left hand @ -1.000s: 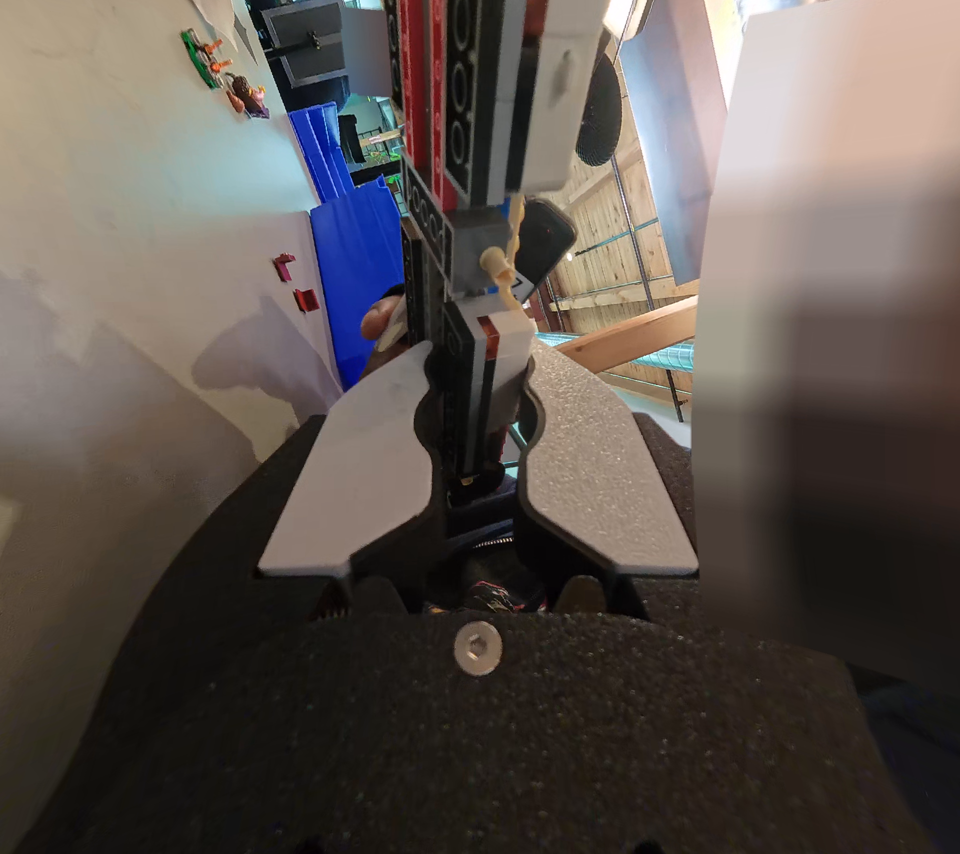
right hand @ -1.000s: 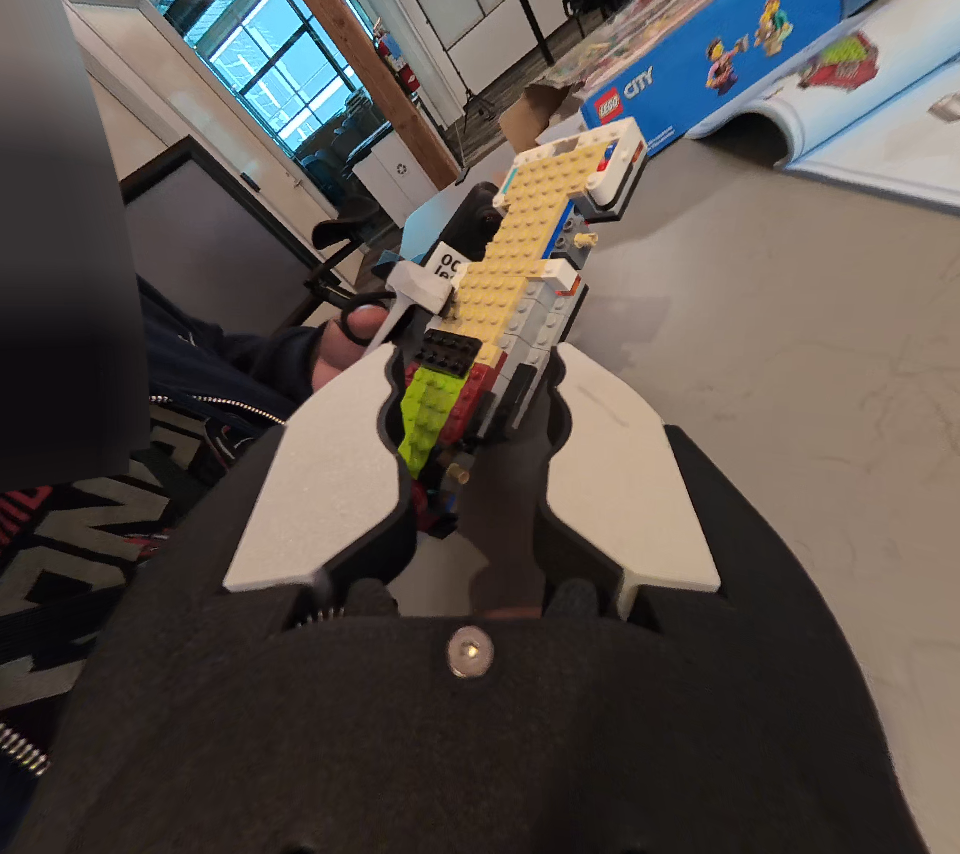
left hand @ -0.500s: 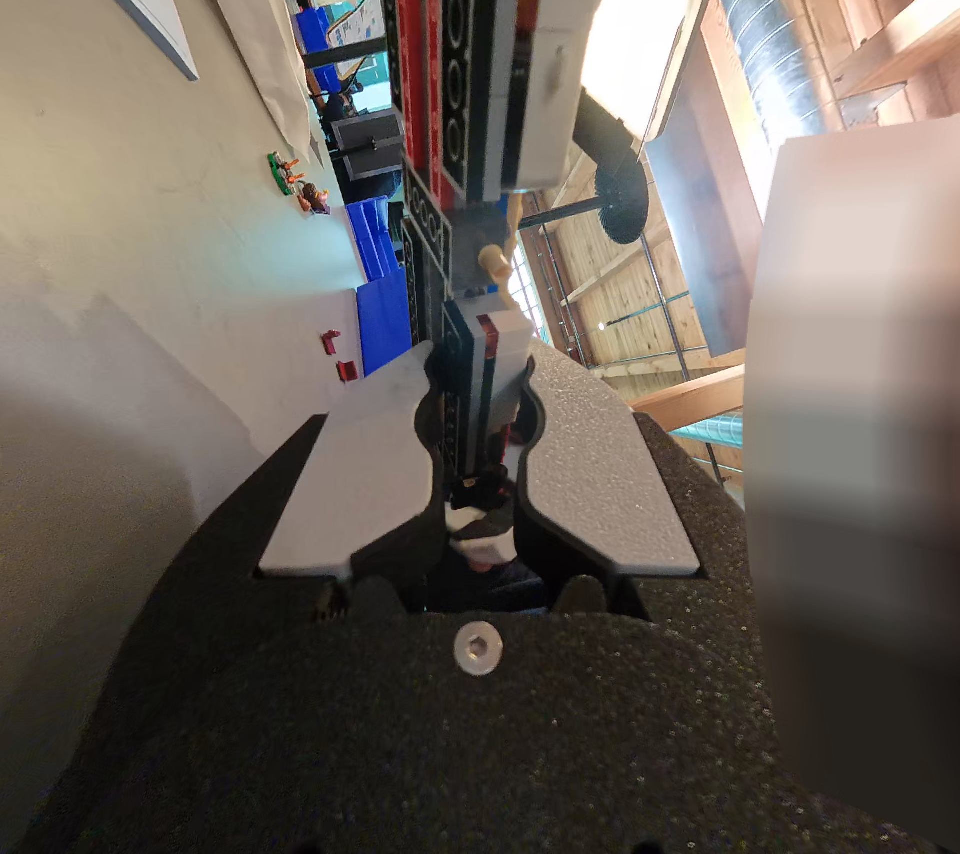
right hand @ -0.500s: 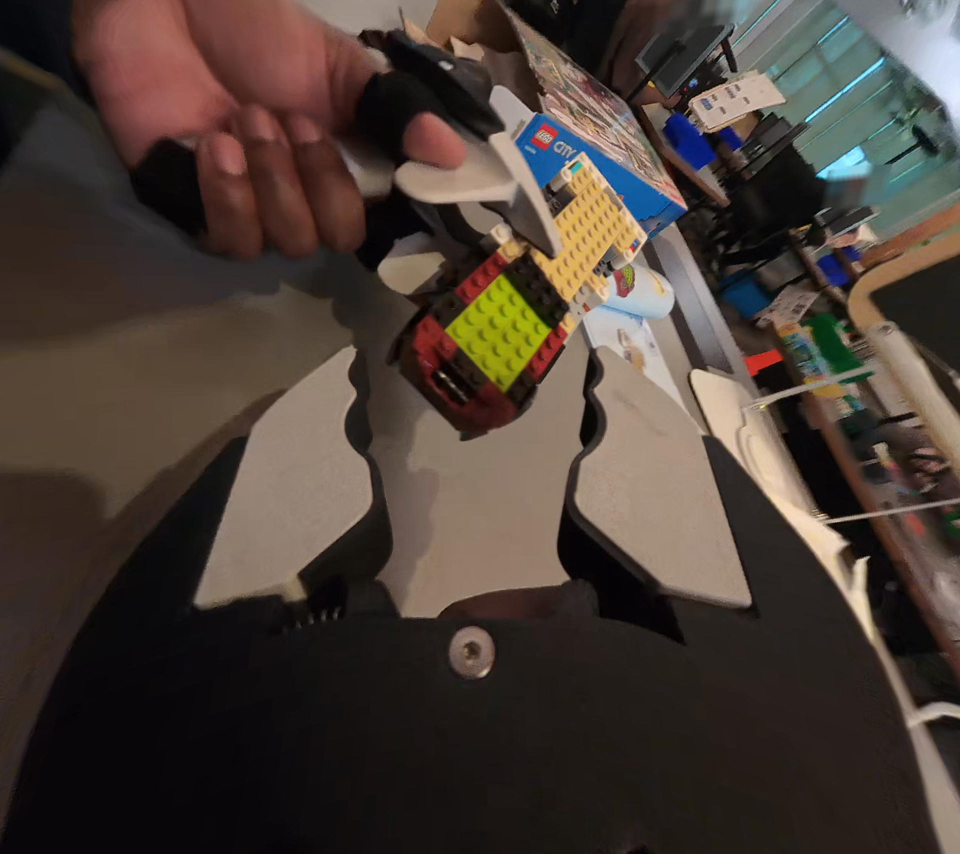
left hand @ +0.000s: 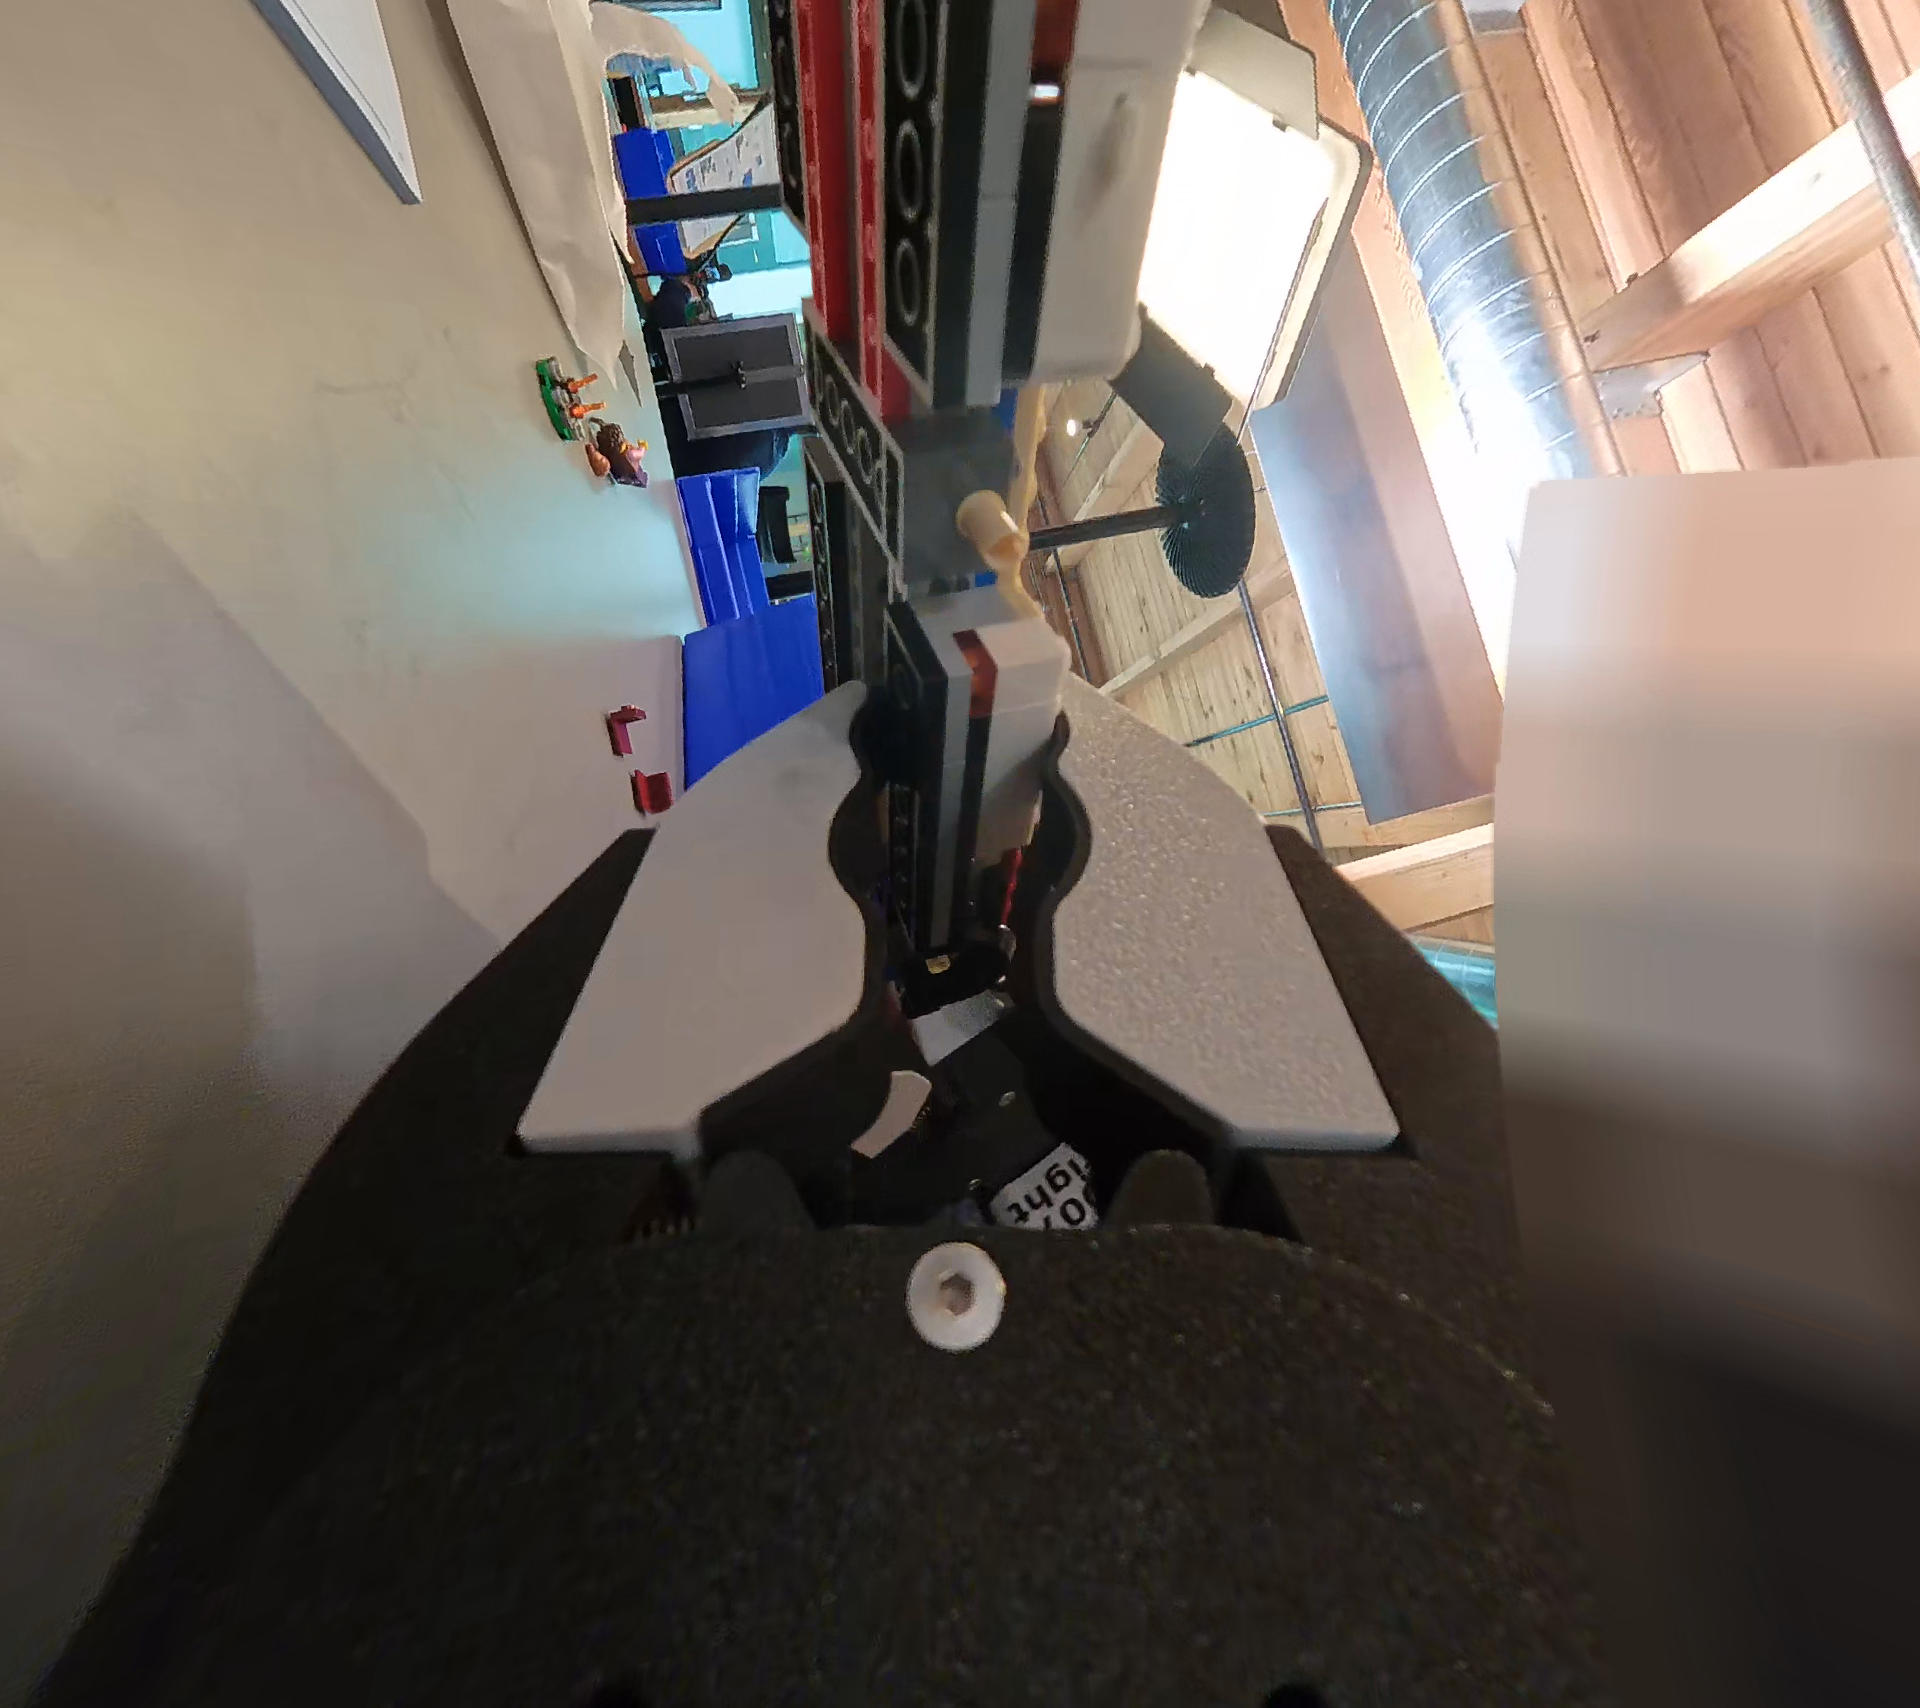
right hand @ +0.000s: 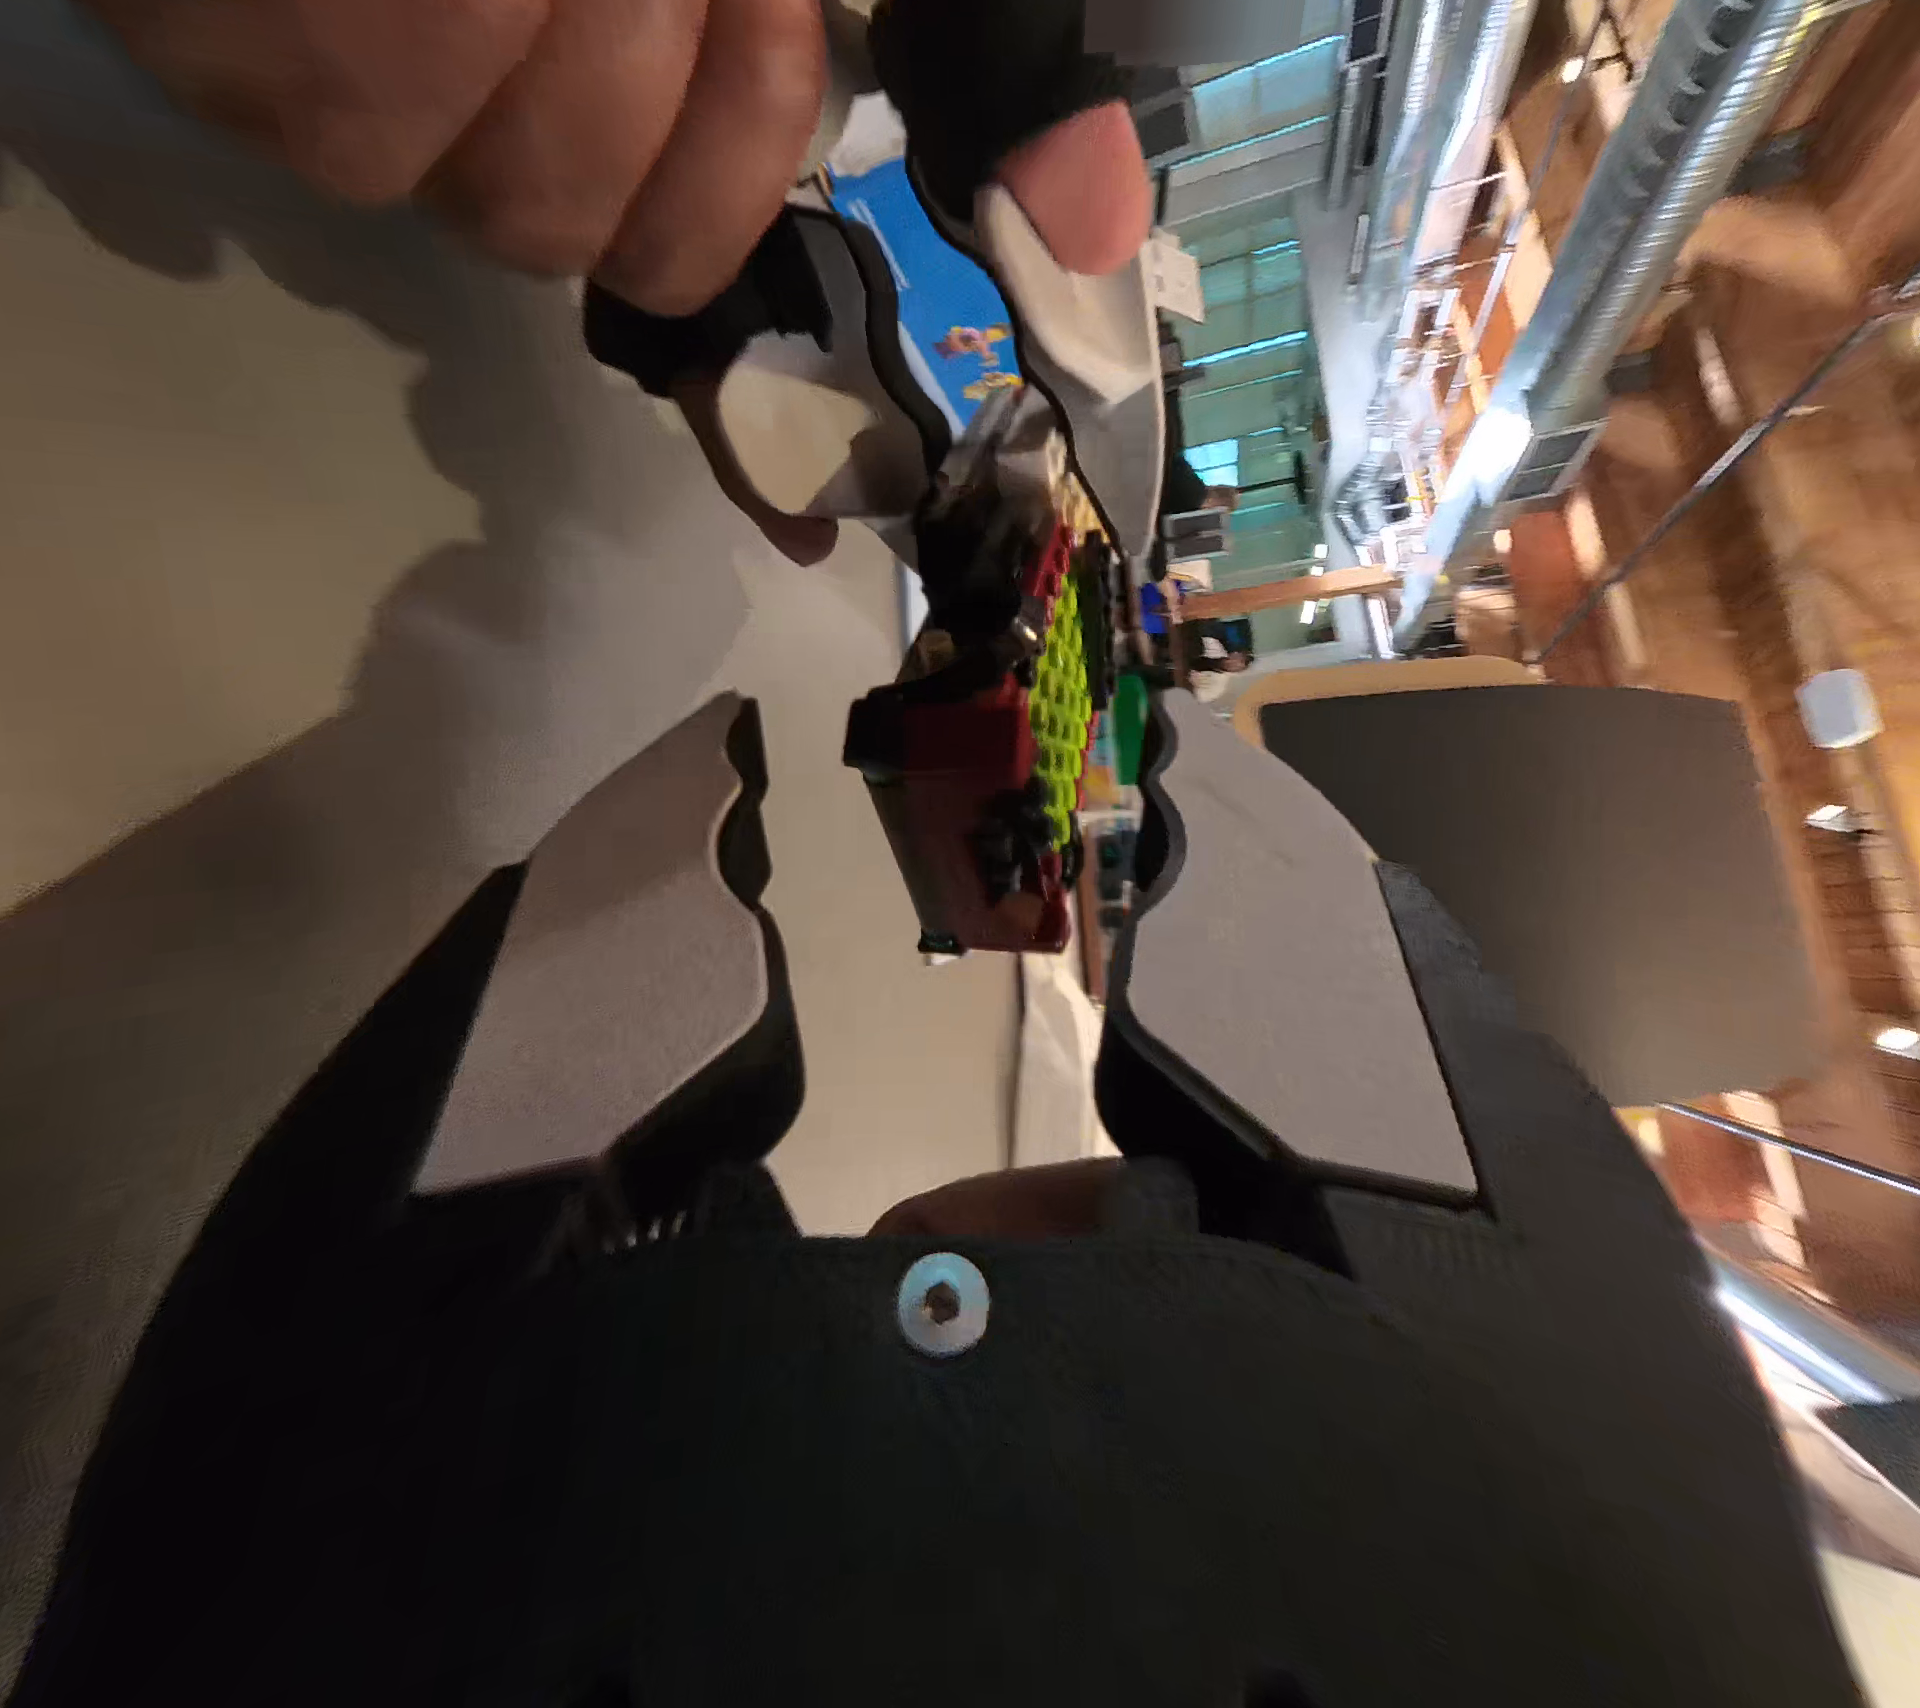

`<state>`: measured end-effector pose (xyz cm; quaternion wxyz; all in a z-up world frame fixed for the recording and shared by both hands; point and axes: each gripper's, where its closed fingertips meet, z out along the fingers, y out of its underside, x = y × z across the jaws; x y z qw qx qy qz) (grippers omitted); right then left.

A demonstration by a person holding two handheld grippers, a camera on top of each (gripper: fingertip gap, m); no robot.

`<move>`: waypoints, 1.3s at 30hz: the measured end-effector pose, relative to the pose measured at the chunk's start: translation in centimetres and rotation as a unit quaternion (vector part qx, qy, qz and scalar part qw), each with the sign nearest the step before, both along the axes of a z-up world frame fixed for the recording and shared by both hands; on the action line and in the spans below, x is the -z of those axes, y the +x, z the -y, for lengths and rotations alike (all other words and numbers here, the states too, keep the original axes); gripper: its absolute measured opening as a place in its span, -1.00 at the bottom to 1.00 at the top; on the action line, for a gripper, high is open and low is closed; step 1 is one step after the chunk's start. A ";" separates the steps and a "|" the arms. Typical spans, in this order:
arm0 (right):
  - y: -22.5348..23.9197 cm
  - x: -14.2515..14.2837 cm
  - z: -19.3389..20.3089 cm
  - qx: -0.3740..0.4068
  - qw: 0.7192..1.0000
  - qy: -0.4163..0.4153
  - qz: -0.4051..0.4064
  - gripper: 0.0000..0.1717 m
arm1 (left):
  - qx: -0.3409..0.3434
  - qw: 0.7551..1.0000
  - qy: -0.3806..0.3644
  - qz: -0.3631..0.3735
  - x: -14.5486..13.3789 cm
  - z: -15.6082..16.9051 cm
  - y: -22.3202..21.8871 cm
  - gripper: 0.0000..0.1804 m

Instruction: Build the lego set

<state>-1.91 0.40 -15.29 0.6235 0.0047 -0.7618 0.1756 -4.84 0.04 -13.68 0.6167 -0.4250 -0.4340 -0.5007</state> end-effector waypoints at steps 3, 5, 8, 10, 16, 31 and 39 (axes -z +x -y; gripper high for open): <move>-0.6 -0.8 -0.5 0.012 0.999 0.012 -0.040 -0.42 | -0.005 1.000 0.006 0.003 -0.4 0.2 -0.2 -0.71; -0.8 -1.2 -0.4 0.016 0.998 0.027 -0.061 -0.47 | -0.001 1.000 0.011 0.000 -0.8 0.2 -0.1 -0.71; -1.2 -1.7 -0.3 0.020 0.995 0.042 -0.085 -0.48 | 0.008 1.000 0.015 -0.006 -1.3 0.0 0.2 -0.71; -1.3 -2.3 -0.2 0.021 0.993 0.041 -0.104 -0.62 | 0.010 1.000 0.016 -0.013 -1.6 -0.1 0.3 -0.71; -1.5 -3.9 -0.4 0.023 0.988 0.040 -0.145 -0.66 | 0.011 0.998 0.025 -0.056 -3.2 -0.4 0.1 -0.69; -2.3 -4.7 -0.2 0.019 0.983 0.087 -0.159 -0.66 | 0.020 0.995 -0.023 -0.097 -3.6 -1.3 -0.2 -0.52; -2.2 -4.3 0.4 0.028 0.981 0.101 -0.161 -0.66 | 0.014 0.993 -0.087 -0.075 -2.6 -1.3 0.0 -0.48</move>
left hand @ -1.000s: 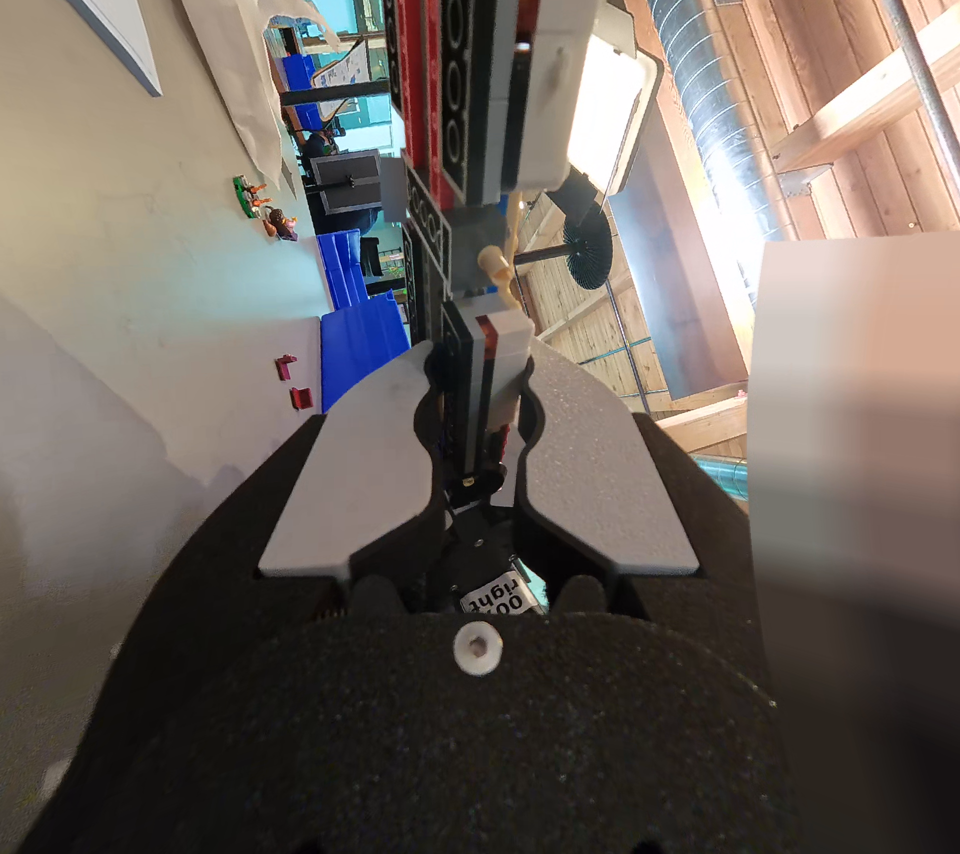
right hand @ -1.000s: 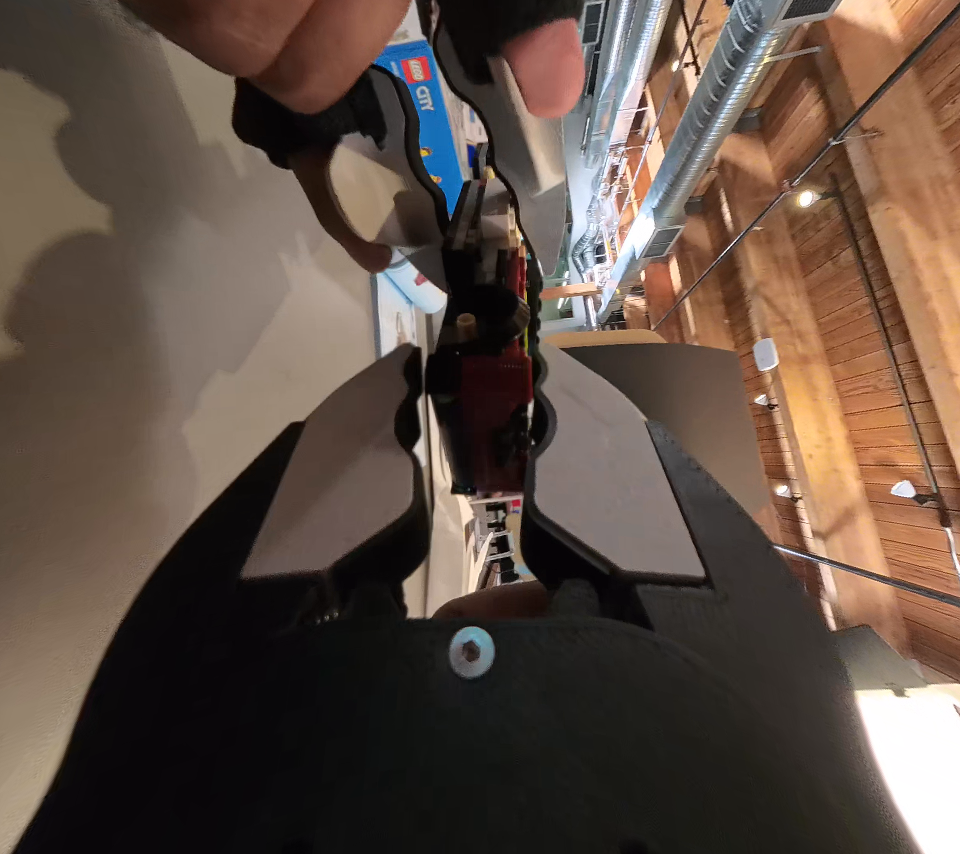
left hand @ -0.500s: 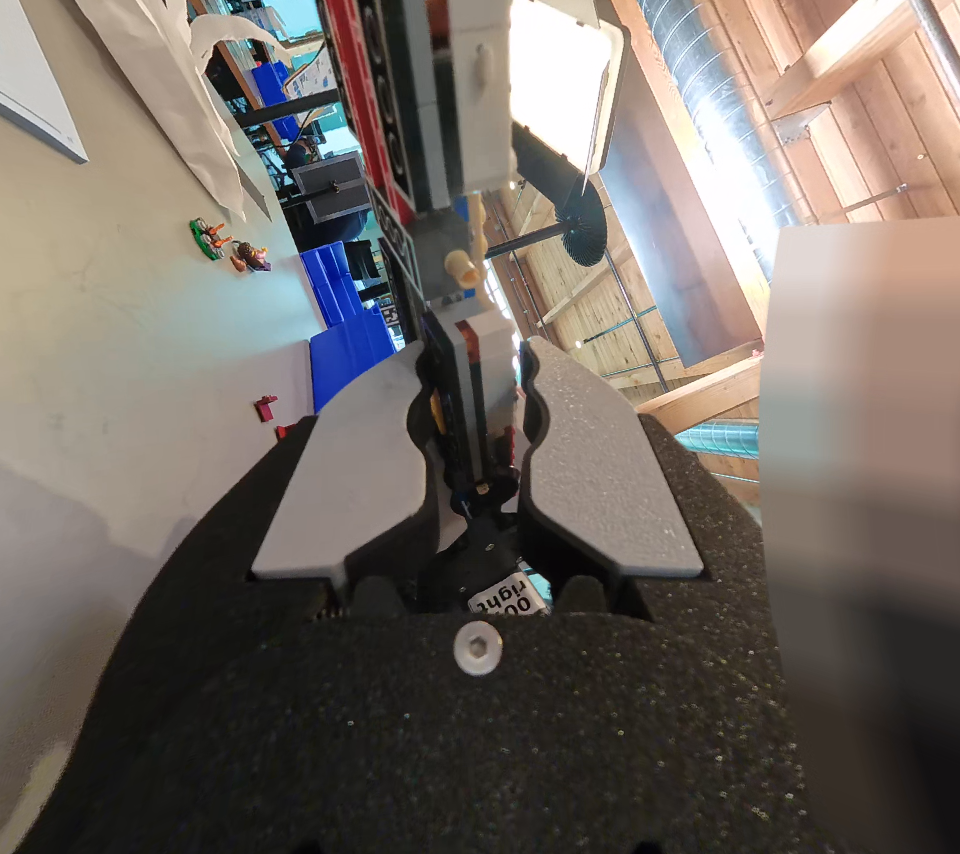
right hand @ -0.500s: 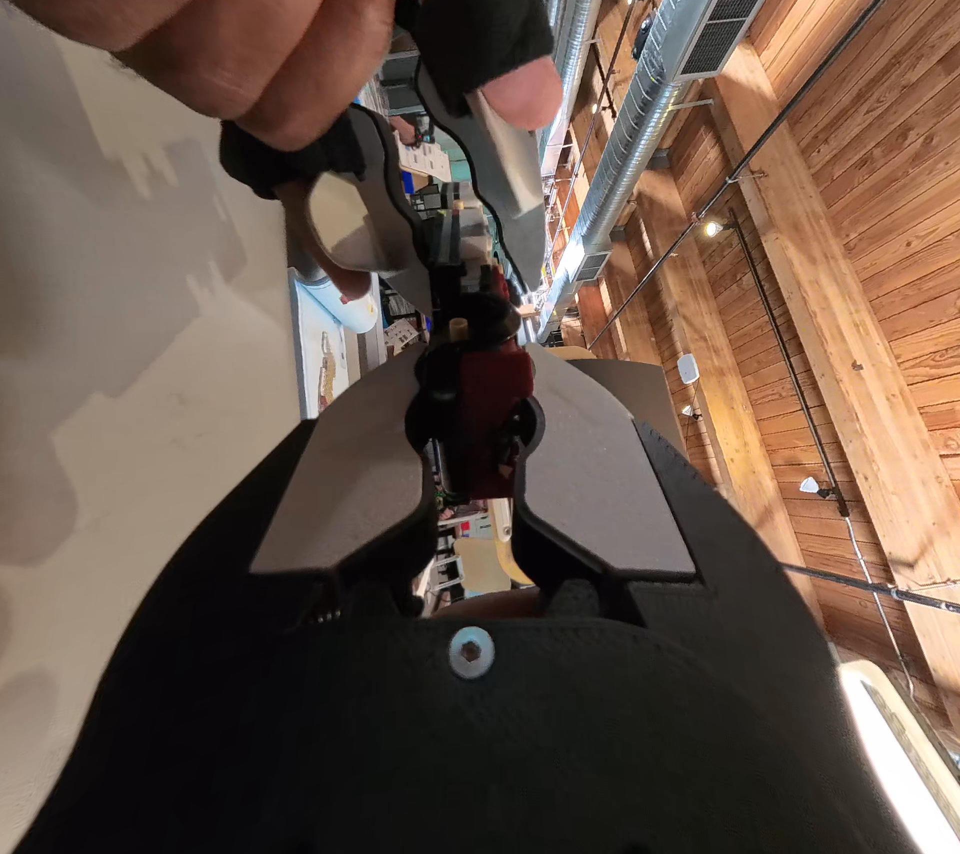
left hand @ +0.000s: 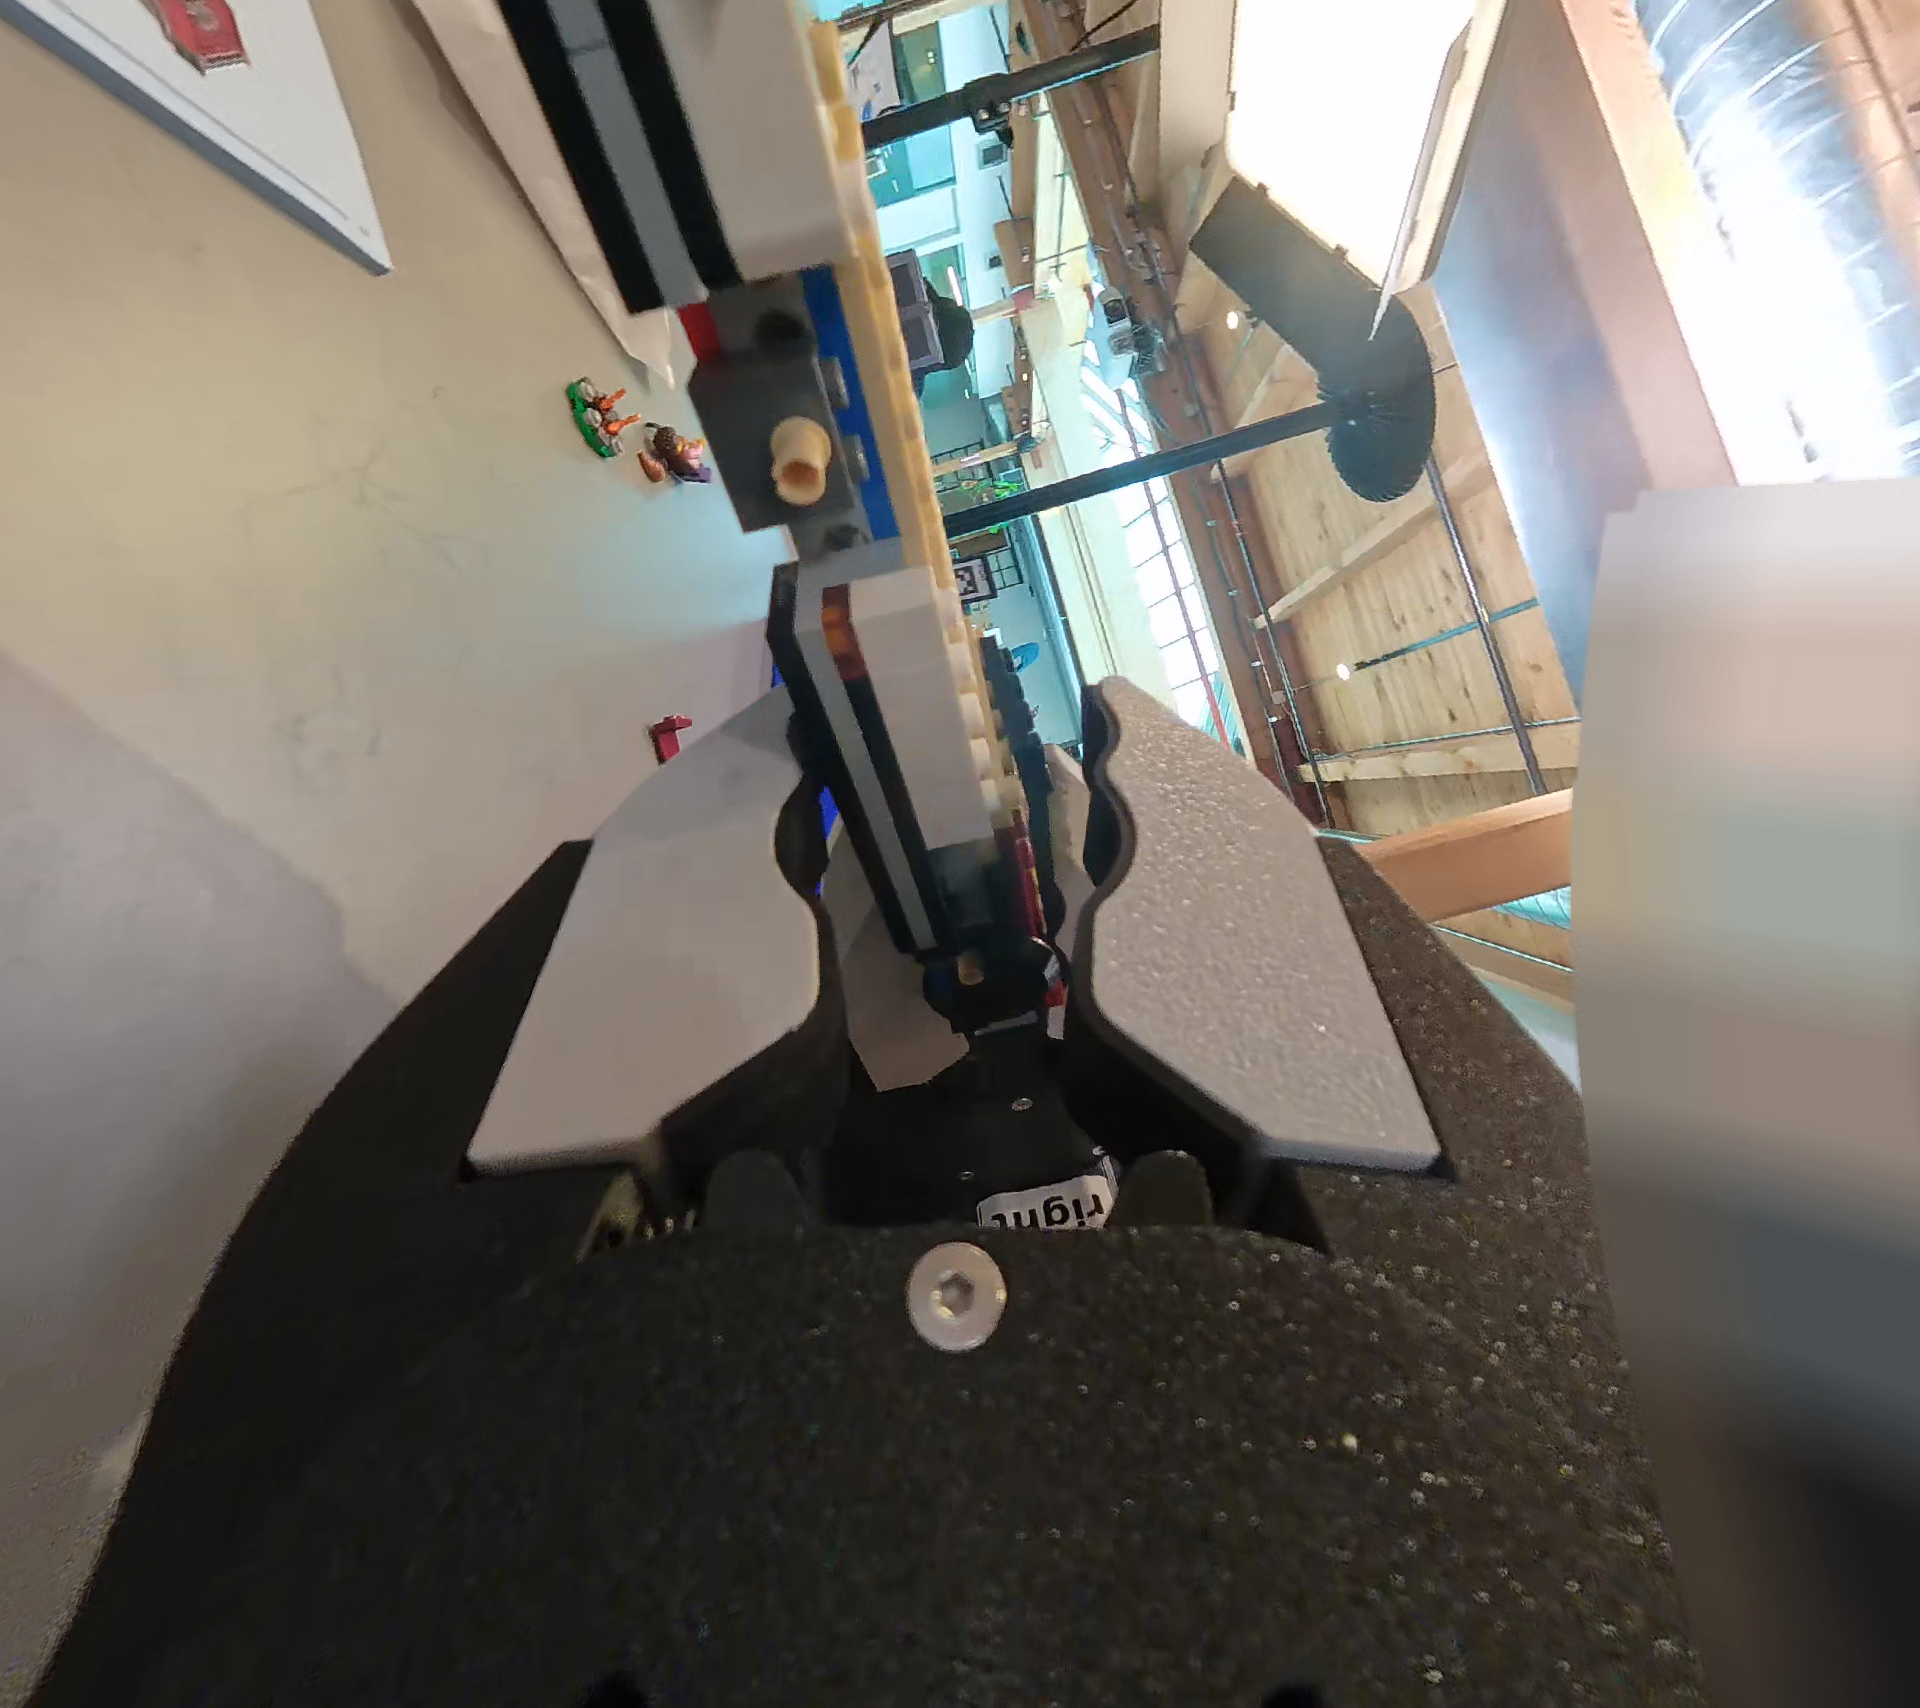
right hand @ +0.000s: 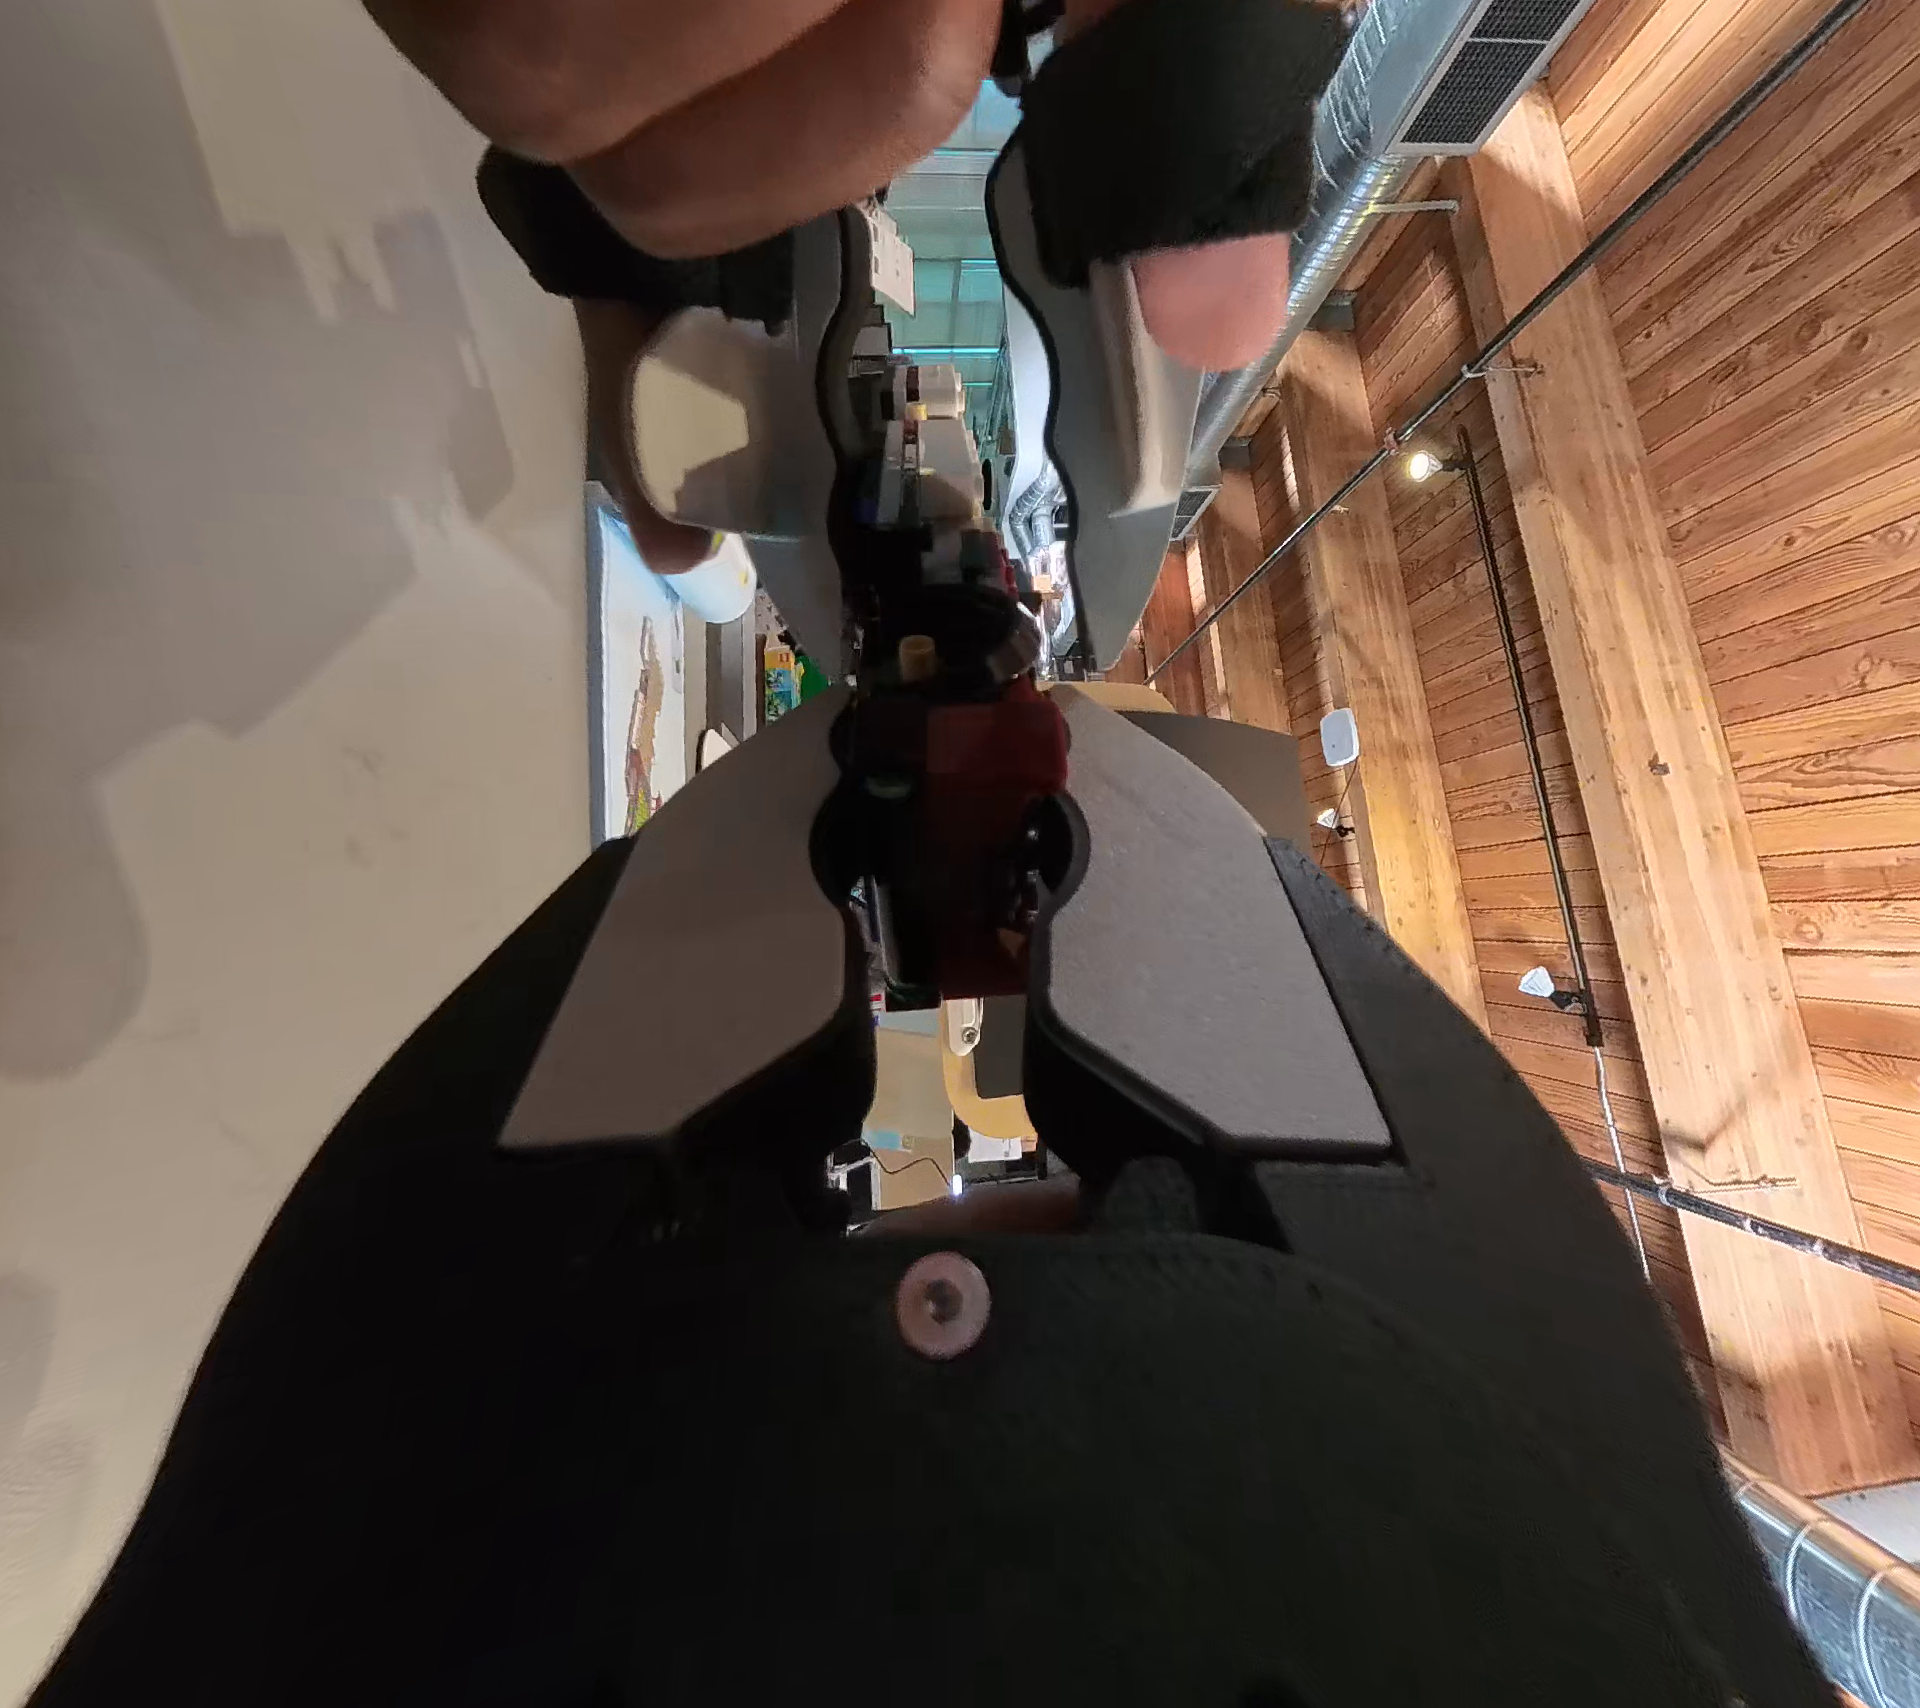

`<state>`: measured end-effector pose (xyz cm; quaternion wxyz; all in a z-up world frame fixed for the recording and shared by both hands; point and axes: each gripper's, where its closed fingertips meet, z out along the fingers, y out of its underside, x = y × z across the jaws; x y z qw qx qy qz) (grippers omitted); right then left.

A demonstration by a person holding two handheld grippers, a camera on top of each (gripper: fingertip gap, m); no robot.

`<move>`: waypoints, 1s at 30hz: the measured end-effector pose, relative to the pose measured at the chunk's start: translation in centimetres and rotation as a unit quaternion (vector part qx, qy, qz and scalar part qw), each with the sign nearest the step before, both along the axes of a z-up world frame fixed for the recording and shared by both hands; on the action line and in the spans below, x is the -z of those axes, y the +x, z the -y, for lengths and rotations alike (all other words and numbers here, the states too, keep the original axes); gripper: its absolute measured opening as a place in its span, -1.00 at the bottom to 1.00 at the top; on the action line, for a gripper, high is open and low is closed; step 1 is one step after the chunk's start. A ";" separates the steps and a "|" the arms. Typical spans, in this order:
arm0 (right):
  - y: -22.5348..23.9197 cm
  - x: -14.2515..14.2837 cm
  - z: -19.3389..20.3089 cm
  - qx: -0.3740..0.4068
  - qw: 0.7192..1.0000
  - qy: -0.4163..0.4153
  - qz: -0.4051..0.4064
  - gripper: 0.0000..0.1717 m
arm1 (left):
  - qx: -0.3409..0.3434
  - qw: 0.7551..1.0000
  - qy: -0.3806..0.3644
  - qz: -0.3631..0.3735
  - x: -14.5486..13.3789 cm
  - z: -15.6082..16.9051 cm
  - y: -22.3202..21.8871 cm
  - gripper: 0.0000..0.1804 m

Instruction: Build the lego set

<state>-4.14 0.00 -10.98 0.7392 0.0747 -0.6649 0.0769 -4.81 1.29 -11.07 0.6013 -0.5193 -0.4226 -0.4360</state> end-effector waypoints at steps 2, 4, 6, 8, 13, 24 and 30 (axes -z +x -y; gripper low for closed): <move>0.0 0.1 0.0 0.001 1.000 -0.003 0.000 -0.66 | 0.000 1.000 -0.008 0.007 0.3 -0.1 0.1 -0.49; 0.1 0.1 0.0 0.002 1.000 -0.006 -0.001 -0.66 | 0.003 1.000 -0.012 0.016 0.5 -0.3 0.2 -0.48; 0.1 0.3 -0.1 0.004 1.000 -0.005 0.000 -0.66 | 0.007 1.000 -0.018 0.023 0.7 -0.5 0.4 -0.48; 0.1 0.3 -0.1 0.004 1.000 -0.005 0.002 -0.66 | 0.005 0.999 -0.021 0.026 0.9 -0.6 0.4 -0.51; 0.1 0.5 -0.3 0.008 1.000 0.000 0.005 -0.66 | 0.006 0.999 -0.017 0.028 0.9 -0.7 0.4 -0.58; 0.2 0.3 -0.4 0.008 1.000 0.013 -0.002 -0.66 | 0.011 1.000 -0.009 0.027 0.6 -0.8 0.5 -0.62; 0.2 0.4 -0.3 0.005 1.000 0.021 -0.003 -0.66 | 0.013 1.000 -0.010 0.025 0.7 -0.7 0.6 -0.62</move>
